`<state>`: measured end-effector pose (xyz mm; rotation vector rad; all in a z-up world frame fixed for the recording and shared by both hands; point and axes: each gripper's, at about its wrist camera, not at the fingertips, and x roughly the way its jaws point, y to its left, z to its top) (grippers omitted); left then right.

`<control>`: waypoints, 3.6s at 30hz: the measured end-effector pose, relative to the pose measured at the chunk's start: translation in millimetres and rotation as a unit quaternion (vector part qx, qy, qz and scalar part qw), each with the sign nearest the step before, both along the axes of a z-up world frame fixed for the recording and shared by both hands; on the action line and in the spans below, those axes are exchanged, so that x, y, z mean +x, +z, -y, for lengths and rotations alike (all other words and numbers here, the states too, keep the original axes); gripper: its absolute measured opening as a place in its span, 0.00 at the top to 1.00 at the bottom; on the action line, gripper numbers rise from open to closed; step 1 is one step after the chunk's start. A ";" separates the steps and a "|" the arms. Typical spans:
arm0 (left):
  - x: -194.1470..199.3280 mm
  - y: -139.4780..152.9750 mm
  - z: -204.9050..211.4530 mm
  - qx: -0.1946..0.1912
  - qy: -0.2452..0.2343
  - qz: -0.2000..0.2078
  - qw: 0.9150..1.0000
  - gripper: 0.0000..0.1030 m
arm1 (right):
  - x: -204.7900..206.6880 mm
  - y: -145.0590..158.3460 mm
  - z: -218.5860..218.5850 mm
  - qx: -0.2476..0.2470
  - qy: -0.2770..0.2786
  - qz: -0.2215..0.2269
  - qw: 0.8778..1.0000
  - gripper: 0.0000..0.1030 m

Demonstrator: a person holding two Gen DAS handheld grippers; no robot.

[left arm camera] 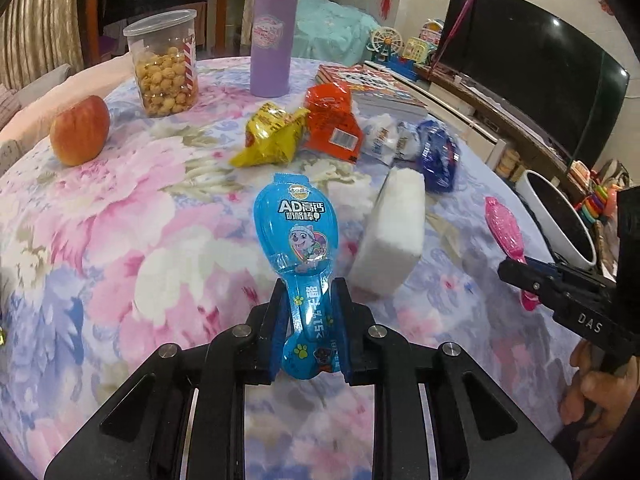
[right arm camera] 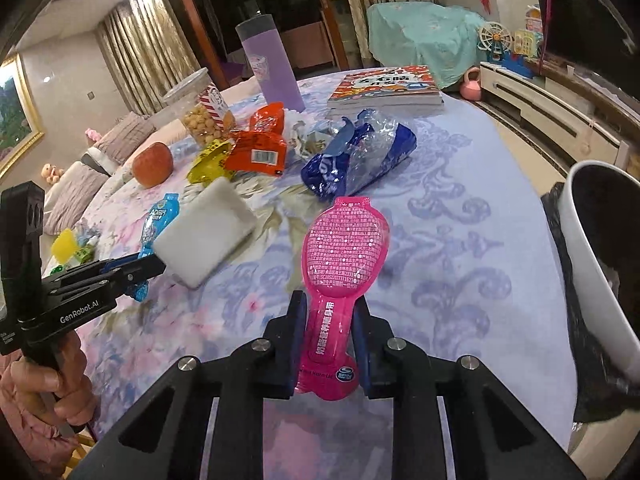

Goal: Collect trash
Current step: 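Grasp the blue yogurt bottle with left tool while right tool grasps pink toy brush, then carry the blue bottle and pink brush with both tools over the trash bin, then open both tools to drop the bottle and brush into the bin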

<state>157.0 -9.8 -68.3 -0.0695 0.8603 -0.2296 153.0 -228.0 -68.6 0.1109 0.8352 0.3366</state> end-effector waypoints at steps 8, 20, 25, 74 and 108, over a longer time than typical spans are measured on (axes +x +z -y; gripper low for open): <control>-23.4 10.0 28.9 -0.008 -0.036 0.008 0.999 0.81 | -24.4 6.3 6.7 0.008 -0.013 0.011 1.000 0.79; -36.4 21.1 90.1 -0.012 -0.101 0.015 0.995 0.81 | -48.1 17.6 40.4 0.017 -0.045 0.026 0.998 0.79; -33.8 21.4 115.6 -0.015 -0.123 0.011 0.992 0.81 | -56.0 21.0 61.8 0.021 -0.065 0.029 0.997 0.79; 30.8 43.0 302.4 0.010 -0.267 0.012 0.963 0.81 | -41.3 40.2 220.2 0.012 -0.179 0.026 0.984 0.78; 53.8 41.0 314.3 0.010 -0.255 -0.003 0.967 0.48 | -21.4 36.4 250.0 0.027 -0.191 0.015 0.981 0.60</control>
